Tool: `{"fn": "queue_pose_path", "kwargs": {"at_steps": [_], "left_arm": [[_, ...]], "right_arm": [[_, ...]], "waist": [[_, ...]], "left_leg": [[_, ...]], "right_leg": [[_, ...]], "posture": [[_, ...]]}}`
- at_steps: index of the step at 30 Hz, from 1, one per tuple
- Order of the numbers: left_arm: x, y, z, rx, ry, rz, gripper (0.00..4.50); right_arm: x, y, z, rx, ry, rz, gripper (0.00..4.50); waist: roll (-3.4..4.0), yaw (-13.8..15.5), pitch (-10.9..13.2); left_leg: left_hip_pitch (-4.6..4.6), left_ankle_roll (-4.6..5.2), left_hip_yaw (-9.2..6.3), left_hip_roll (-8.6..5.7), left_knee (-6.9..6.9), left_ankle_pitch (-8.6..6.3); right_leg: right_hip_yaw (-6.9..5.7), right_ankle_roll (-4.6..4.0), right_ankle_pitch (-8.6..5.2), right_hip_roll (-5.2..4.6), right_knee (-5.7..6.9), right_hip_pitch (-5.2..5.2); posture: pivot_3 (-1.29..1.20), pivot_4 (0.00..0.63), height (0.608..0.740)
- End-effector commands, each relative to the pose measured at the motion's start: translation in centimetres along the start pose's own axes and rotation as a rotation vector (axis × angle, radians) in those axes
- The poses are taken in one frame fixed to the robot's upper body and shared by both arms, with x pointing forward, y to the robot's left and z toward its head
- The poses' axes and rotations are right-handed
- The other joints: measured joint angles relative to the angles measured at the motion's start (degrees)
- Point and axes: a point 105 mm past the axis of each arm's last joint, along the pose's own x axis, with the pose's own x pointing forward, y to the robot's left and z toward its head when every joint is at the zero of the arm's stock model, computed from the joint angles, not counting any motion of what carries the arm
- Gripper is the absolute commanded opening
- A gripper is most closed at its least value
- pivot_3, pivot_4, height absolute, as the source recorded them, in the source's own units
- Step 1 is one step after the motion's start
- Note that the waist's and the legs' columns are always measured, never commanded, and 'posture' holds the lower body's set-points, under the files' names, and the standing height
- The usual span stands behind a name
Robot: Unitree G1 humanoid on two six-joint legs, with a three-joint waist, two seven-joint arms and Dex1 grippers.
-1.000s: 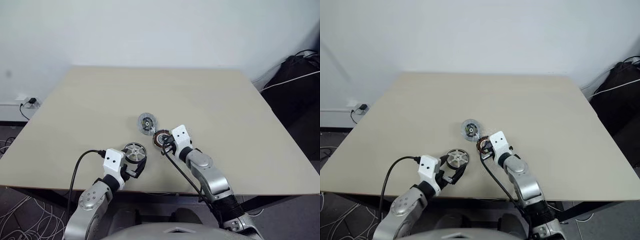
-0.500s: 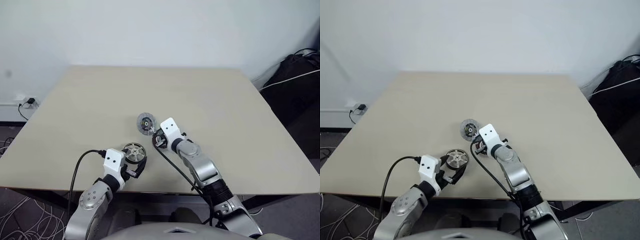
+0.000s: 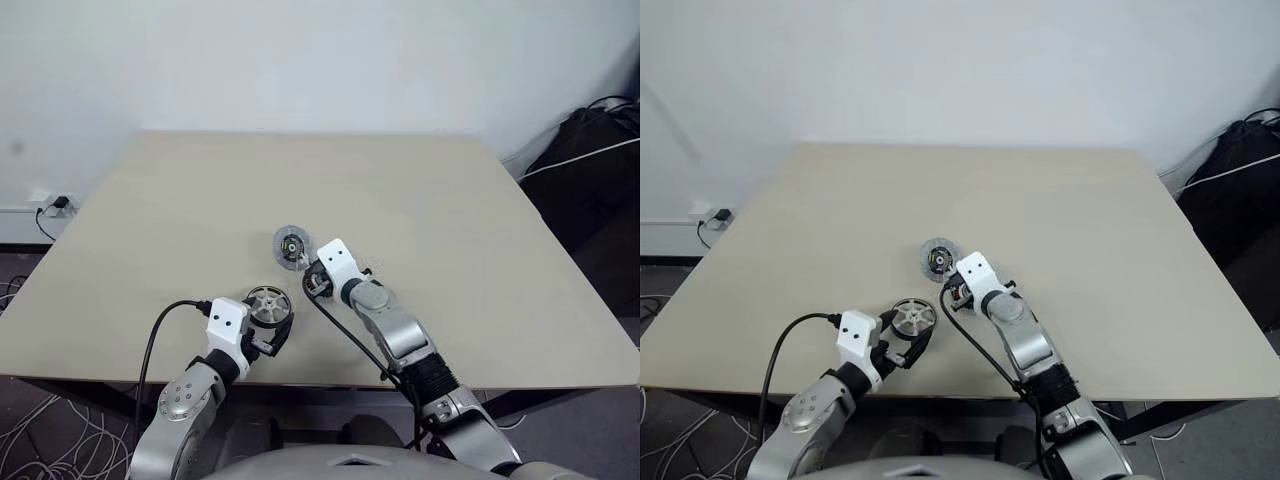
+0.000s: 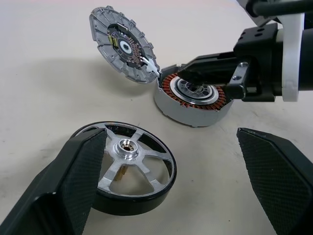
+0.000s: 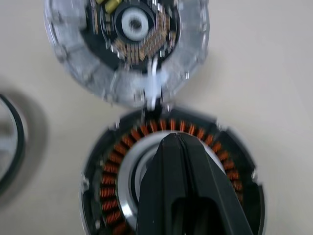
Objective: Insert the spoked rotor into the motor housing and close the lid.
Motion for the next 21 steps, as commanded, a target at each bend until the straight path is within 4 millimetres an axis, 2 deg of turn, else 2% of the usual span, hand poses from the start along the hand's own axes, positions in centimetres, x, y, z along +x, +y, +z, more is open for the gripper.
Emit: {"fn": "queue_pose_path", "kwargs": {"at_steps": [1, 13, 15, 19, 21], "left_arm": [[0.2, -0.2, 1.0, 0.021, -0.041, -0.010, 4.50], [0.4, -0.3, 1.2, 0.022, -0.042, -0.016, 4.50], [0.4, -0.4, 1.2, 0.021, -0.041, -0.018, 4.50], [0.4, -0.3, 1.5, 0.026, -0.051, -0.009, 4.50], [0.2, 0.7, 1.9, 0.051, -0.086, 0.059, 4.50]], "right_arm": [[-0.6, -0.8, 0.7, 0.008, -0.032, -0.021, 0.01], [-2.5, -1.3, -1.1, 0.017, -0.003, -0.025, 0.01], [-2.7, -1.1, -0.6, 0.027, -0.035, -0.013, 0.01], [-3.7, -0.1, 2.1, 0.077, -0.193, 0.050, 0.01], [-4.9, 0.8, 2.9, 0.083, -0.262, 0.120, 0.01]], "waist": [[-0.01, -0.03, 0.00], [-0.04, 0.03, 0.01], [-0.05, 0.02, 0.02], [-0.08, 0.02, 0.07], [-0.08, 0.02, 0.11]], "left_leg": [[0.01, 0.00, 0.01, 0.00, 0.00, 0.00], [0.02, 0.00, 0.01, 0.00, -0.05, 0.00], [0.02, 0.00, 0.00, 0.00, -0.05, 0.00], [0.01, 0.00, 0.00, 0.00, -0.08, 0.00], [-0.02, 0.00, 0.00, 0.00, -0.12, 0.00]], "right_leg": [[0.01, 0.00, 0.00, 0.00, 0.00, 0.00], [0.01, -0.01, -0.01, -0.01, -0.02, -0.01], [0.01, 0.00, -0.01, -0.01, -0.02, -0.01], [0.01, 0.00, -0.01, -0.01, -0.02, -0.03], [0.03, -0.01, -0.02, 0.00, -0.03, -0.08]], "posture": [[0.00, 0.000, 0.740], [0.00, 0.000, 0.740], [0.00, 0.000, 0.740], [0.00, 0.000, 0.740], [0.00, 0.000, 0.740]]}}
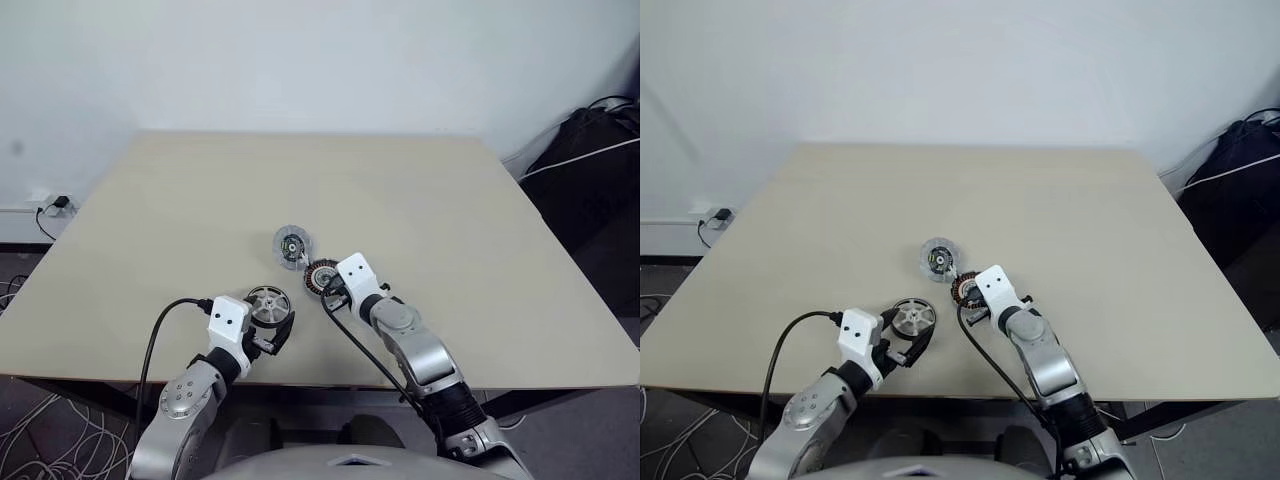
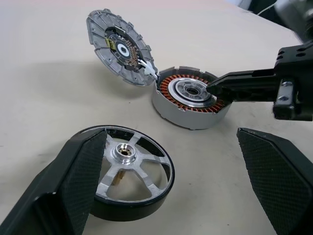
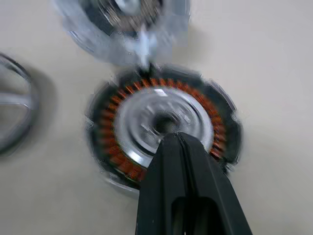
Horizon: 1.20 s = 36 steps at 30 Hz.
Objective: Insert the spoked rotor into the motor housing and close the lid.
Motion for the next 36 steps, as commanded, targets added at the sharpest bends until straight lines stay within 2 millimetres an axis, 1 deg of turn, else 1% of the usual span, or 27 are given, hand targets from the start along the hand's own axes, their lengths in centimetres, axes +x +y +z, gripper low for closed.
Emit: {"fn": "queue_pose_path", "kwargs": {"at_steps": [1, 3, 4, 7, 10, 13, 16, 19, 26, 36], "left_arm": [[-0.2, 1.7, 2.1, 0.050, -0.112, 0.124, 4.50], [-0.6, 3.1, 2.6, 0.037, -0.158, 0.226, 4.50], [-0.8, 3.7, 2.4, 0.014, -0.162, 0.266, 4.50], [-1.5, 4.3, 1.2, -0.090, -0.133, 0.311, 4.50], [-2.1, 4.1, 0.0, -0.204, -0.110, 0.313, 4.50], [-2.5, 4.1, -1.8, -0.393, -0.082, 0.340, 4.50], [-2.2, 3.3, -2.3, -0.501, -0.074, 0.307, 4.50], [-1.7, 2.4, -2.6, -0.608, -0.069, 0.260, 4.50], [-0.9, 1.8, -2.4, -0.679, -0.071, 0.205, 4.50], [0.4, 2.1, -2.0, -0.758, -0.103, 0.173, 4.50]], "right_arm": [[-1.7, 1.1, 3.4, -0.001, -0.177, 0.090, 0.01], [-2.4, 1.1, 2.8, -0.004, -0.172, 0.093, 0.01], [-2.7, 0.9, 2.3, 0.001, -0.161, 0.085, 0.01], [-3.5, 0.1, 1.2, 0.023, -0.132, 0.054, 0.01], [-4.0, -0.3, 0.6, 0.032, -0.118, 0.036, 0.01], [-4.2, -0.5, 0.4, 0.039, -0.114, 0.025, 0.01], [-4.2, -0.3, 0.7, 0.045, -0.124, 0.027, 0.01], [-4.2, 0.0, 1.0, 0.046, -0.136, 0.038, 0.01], [-4.5, 0.0, 1.1, 0.050, -0.144, 0.037, 0.01], [-4.7, -0.2, 0.9, 0.056, -0.137, 0.019, 0.01]], "waist": [[-0.02, 0.03, 0.02], [-0.07, 0.16, 0.02], [-0.10, 0.30, 0.01], [-0.17, 0.47, -0.02], [-0.28, 0.42, 0.07], [-0.39, 0.42, 0.15], [-0.56, 0.43, 0.27], [-0.58, 0.43, 0.31], [-0.65, 0.47, 0.34], [-0.65, 0.48, 0.34]], "left_leg": [[0.00, 0.00, 0.00, 0.00, -0.03, 0.00], [-0.01, 0.00, 0.00, 0.00, -0.05, 0.00], [-0.01, 0.00, 0.00, 0.00, -0.04, 0.00], [0.01, 0.00, 0.00, 0.00, -0.03, 0.00], [0.00, 0.01, 0.00, 0.00, -0.02, 0.00], [0.01, 0.01, -0.03, 0.00, -0.02, 0.00], [0.01, 0.01, -0.09, 0.00, -0.03, -0.01], [-0.01, 0.01, -0.11, 0.00, -0.02, -0.01], [-0.07, 0.01, -0.10, 0.00, 0.07, 0.00], [-0.05, 0.01, -0.14, 0.00, 0.14, -0.01]], "right_leg": [[0.00, 0.00, 0.00, 0.01, -0.02, -0.01], [0.00, 0.00, -0.01, 0.02, -0.05, -0.01], [0.00, 0.00, -0.01, 0.01, -0.08, 0.02], [-0.01, 0.00, -0.01, 0.01, -0.12, 0.07], [0.00, 0.01, -0.01, 0.01, -0.15, 0.07], [-0.02, 0.01, -0.02, 0.00, -0.15, 0.07], [-0.07, 0.08, -0.05, 0.01, -0.15, 0.07], [-0.09, 0.05, -0.04, 0.01, -0.15, 0.07], [-0.09, 0.01, -0.01, 0.04, -0.22, 0.11], [-0.12, 0.02, 0.00, 0.04, -0.22, 0.18]], "posture": [[0.00, 0.000, 0.740], [0.00, 0.000, 0.740], [0.00, 0.000, 0.740], [0.00, 0.000, 0.740], [0.00, 0.000, 0.740], [0.00, 0.000, 0.740], [0.00, 0.000, 0.740], [0.00, 0.000, 0.740], [0.00, 0.000, 0.740], [0.00, 0.000, 0.740]]}}
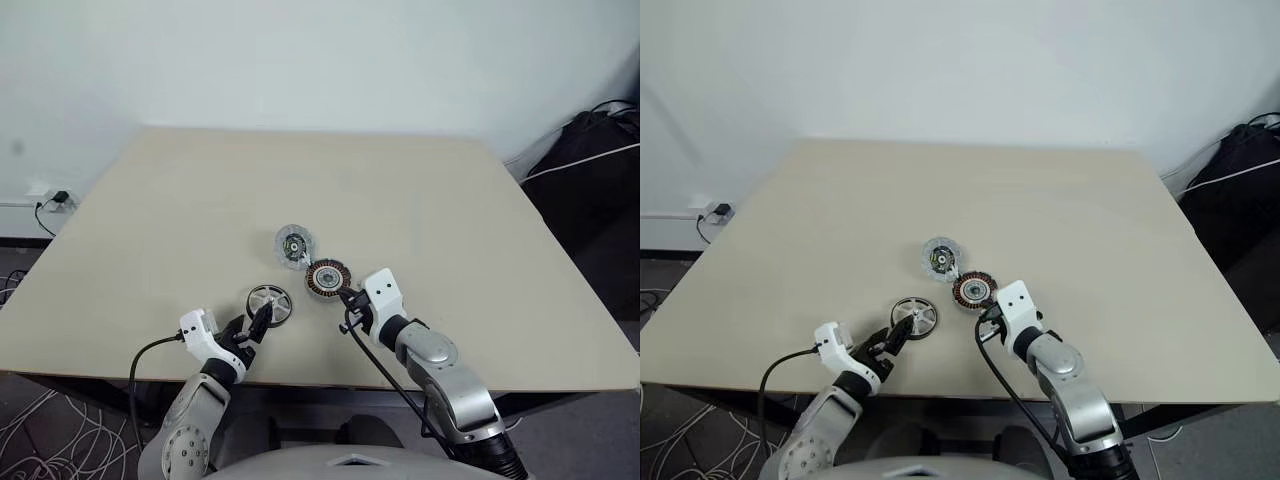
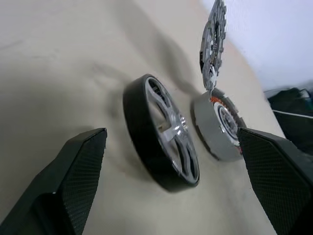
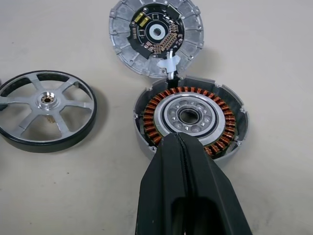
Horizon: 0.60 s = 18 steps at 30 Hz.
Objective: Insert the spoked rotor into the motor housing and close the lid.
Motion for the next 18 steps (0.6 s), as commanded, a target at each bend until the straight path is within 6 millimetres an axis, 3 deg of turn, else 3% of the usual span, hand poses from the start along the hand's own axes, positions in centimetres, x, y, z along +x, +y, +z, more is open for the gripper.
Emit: {"fn": "queue_pose_path", "kwargs": {"at_steps": [1, 4, 6, 16, 18], "left_arm": [[0.5, -0.5, 0.5, -0.043, -0.024, -0.035, 4.50], [0.8, -0.2, 0.5, -0.070, -0.030, -0.021, 4.50], [1.0, 0.1, 0.4, -0.084, -0.028, -0.001, 4.10], [1.2, 0.6, 0.1, -0.149, -0.026, 0.033, 0.84], [1.2, 0.6, 0.1, -0.153, -0.028, 0.030, 0.49]], "right_arm": [[-0.3, -0.1, 1.6, -0.015, -0.060, -0.009, 0.01], [-0.3, 0.0, 1.7, -0.014, -0.061, -0.010, 0.01], [-0.4, -0.1, 1.7, -0.013, -0.062, -0.013, 0.00], [-0.4, -0.1, 1.6, -0.010, -0.061, -0.015, 0.00], [-0.4, -0.1, 1.6, -0.009, -0.061, -0.014, 0.00]], "waist": [[-0.01, 0.02, 0.00], [-0.01, 0.08, 0.00], [-0.01, 0.07, 0.00], [-0.01, 0.07, 0.00], [-0.01, 0.06, 0.00]], "left_leg": [[-0.01, 0.00, 0.00, 0.00, 0.00, 0.00], [0.00, 0.00, 0.00, 0.00, 0.01, 0.00], [0.00, 0.00, 0.00, 0.00, 0.03, 0.00], [0.00, 0.02, -0.04, 0.00, 0.10, -0.01], [0.01, 0.02, -0.05, 0.00, 0.11, -0.01]], "right_leg": [[0.00, 0.00, 0.00, 0.00, -0.01, 0.00], [-0.02, 0.00, 0.00, 0.00, -0.01, 0.01], [-0.02, 0.00, 0.01, 0.00, -0.01, 0.03], [-0.02, 0.03, 0.02, -0.01, -0.01, 0.08], [-0.02, 0.02, 0.02, -0.02, -0.01, 0.09]], "posture": [[0.00, 0.000, 0.740], [0.00, 0.000, 0.740], [0.00, 0.000, 0.740], [0.00, 0.000, 0.740], [0.00, 0.000, 0.740]]}}
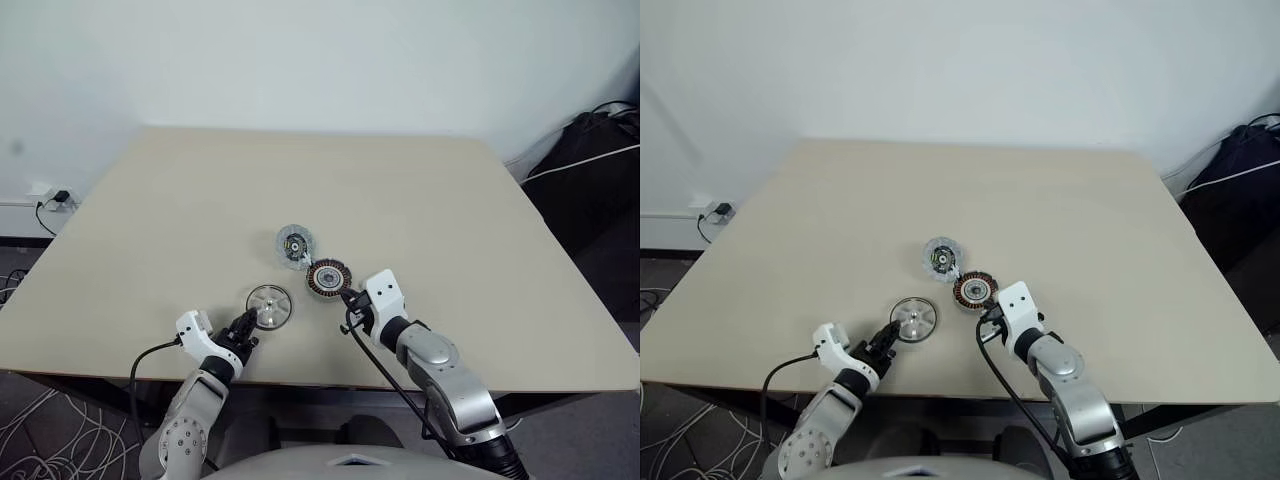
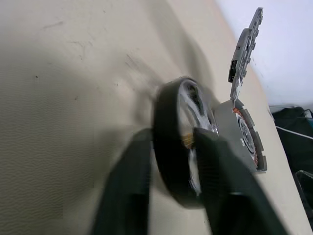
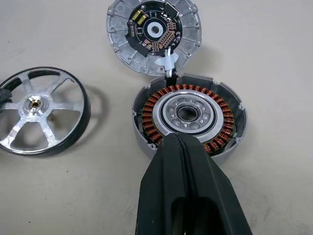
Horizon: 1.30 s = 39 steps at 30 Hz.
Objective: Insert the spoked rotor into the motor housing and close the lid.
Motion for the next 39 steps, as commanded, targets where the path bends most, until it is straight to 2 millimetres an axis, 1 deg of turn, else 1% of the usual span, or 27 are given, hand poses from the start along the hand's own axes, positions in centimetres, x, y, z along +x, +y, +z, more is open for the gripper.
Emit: {"fn": "queue_pose_path", "kwargs": {"at_steps": [1, 6, 8, 10, 13, 15, 16, 18, 21, 24, 28, 31, 35, 39], "left_arm": [[0.6, -1.0, 0.1, -0.045, -0.025, -0.032, 0.49], [0.5, -1.2, 0.2, -0.048, -0.033, -0.045, 0.49], [0.3, -1.5, 0.6, -0.062, -0.059, -0.061, 0.49], [-0.1, -1.9, 1.6, -0.108, -0.116, -0.094, 0.49], [-0.6, -3.1, 2.9, -0.169, -0.181, -0.165, 0.49], [-0.8, -4.2, 3.7, -0.206, -0.212, -0.227, 0.49], [-0.8, -5.1, 4.3, -0.236, -0.232, -0.269, 0.49], [-0.3, -6.3, 4.6, -0.266, -0.222, -0.307, 0.49], [0.8, -7.3, 4.0, -0.257, -0.164, -0.315, 0.49], [2.6, -7.8, 3.2, -0.255, -0.117, -0.275, 0.49], [4.7, -9.4, 2.3, -0.248, -0.062, -0.284, 0.49], [6.0, -10.0, 1.5, -0.245, -0.023, -0.272, 0.49], [6.9, -10.6, 0.5, -0.246, 0.021, -0.264, 0.49], [7.5, -11.0, -0.6, -0.271, 0.064, -0.269, 0.49]], "right_arm": [[-0.2, 0.0, 1.8, -0.014, -0.066, -0.001, 0.00], [-0.2, 0.0, 1.8, -0.014, -0.066, -0.002, 0.00], [-0.2, -0.1, 1.9, -0.014, -0.067, -0.004, 0.00], [-0.3, -0.1, 1.8, -0.013, -0.067, -0.008, 0.00], [-0.3, -0.2, 1.8, -0.013, -0.064, -0.010, 0.00], [-0.3, -0.2, 1.8, -0.013, -0.063, -0.009, 0.00], [-0.3, -0.2, 1.8, -0.013, -0.063, -0.006, 0.00], [-0.3, -0.1, 1.8, -0.014, -0.065, -0.001, 0.00], [-0.4, 0.2, 1.9, -0.013, -0.071, 0.013, 0.00], [-0.7, 0.3, 1.9, -0.015, -0.070, 0.020, 0.00], [-1.5, 0.3, 1.4, -0.003, -0.058, 0.013, 0.00], [-2.1, 0.0, 0.8, 0.011, -0.044, -0.005, 0.00], [-2.9, -0.3, 0.3, 0.023, -0.035, -0.020, 0.00], [-3.6, -0.2, 0.3, 0.039, -0.047, -0.010, 0.00]], "waist": [[0.00, -0.01, 0.00], [0.00, -0.01, 0.00], [0.00, -0.02, 0.00], [0.00, -0.04, 0.00], [0.00, -0.10, 0.01], [0.01, -0.07, 0.02], [0.01, -0.03, 0.02], [0.01, 0.02, 0.02], [0.01, 0.17, 0.02], [0.00, 0.31, 0.01], [-0.02, 0.57, -0.01], [-0.03, 0.61, -0.01], [-0.03, 0.64, -0.01], [-0.04, 0.83, -0.01]], "left_leg": [[0.00, 0.00, 0.00, 0.00, 0.00, 0.00], [0.00, 0.00, 0.00, 0.00, 0.00, 0.00], [0.00, 0.00, 0.00, 0.00, 0.00, 0.00], [-0.01, 0.00, 0.00, 0.00, 0.00, 0.00], [-0.02, 0.00, 0.00, 0.00, -0.02, 0.00], [-0.02, 0.00, -0.01, 0.00, -0.02, 0.00], [-0.03, 0.00, -0.01, 0.00, -0.02, 0.00], [-0.03, 0.00, -0.01, 0.00, -0.02, 0.00], [-0.01, 0.00, -0.01, 0.00, 0.01, 0.00], [-0.02, 0.01, -0.01, -0.01, 0.08, 0.00], [0.00, 0.02, -0.01, -0.01, 0.16, 0.00], [0.00, 0.04, 0.00, -0.01, 0.21, -0.01], [0.05, 0.05, 0.00, -0.01, 0.24, -0.01], [0.07, 0.06, 0.00, -0.01, 0.26, -0.02]], "right_leg": [[0.00, 0.00, 0.00, 0.00, 0.00, 0.00], [0.00, 0.00, 0.00, -0.01, 0.00, 0.00], [0.00, 0.00, 0.00, -0.01, 0.00, -0.01], [0.00, 0.00, 0.00, -0.01, 0.00, -0.02], [0.01, -0.01, 0.00, -0.03, -0.01, -0.04], [0.00, -0.01, 0.00, -0.04, -0.01, -0.03], [0.00, -0.01, 0.00, -0.04, -0.02, -0.03], [-0.01, -0.01, 0.00, -0.05, -0.03, -0.01], [-0.06, 0.00, 0.00, -0.05, -0.03, 0.04], [-0.07, 0.01, 0.01, 0.00, -0.03, 0.09], [-0.10, 0.09, 0.05, 0.09, -0.04, 0.16], [-0.11, 0.12, 0.07, 0.14, -0.05, 0.18], [-0.11, 0.15, 0.09, 0.15, -0.04, 0.24], [-0.11, 0.16, 0.10, 0.15, -0.05, 0.26]], "posture": [[0.00, 0.000, 0.740], [0.00, 0.000, 0.740], [0.00, 0.000, 0.740], [0.00, 0.000, 0.740], [0.00, 0.000, 0.740], [0.00, 0.000, 0.740], [0.00, 0.000, 0.740], [0.00, 0.000, 0.740], [0.00, 0.000, 0.740], [0.00, 0.000, 0.740], [0.00, 0.000, 0.740], [0.00, 0.000, 0.740], [0.00, 0.000, 0.740], [0.00, 0.000, 0.740]]}}
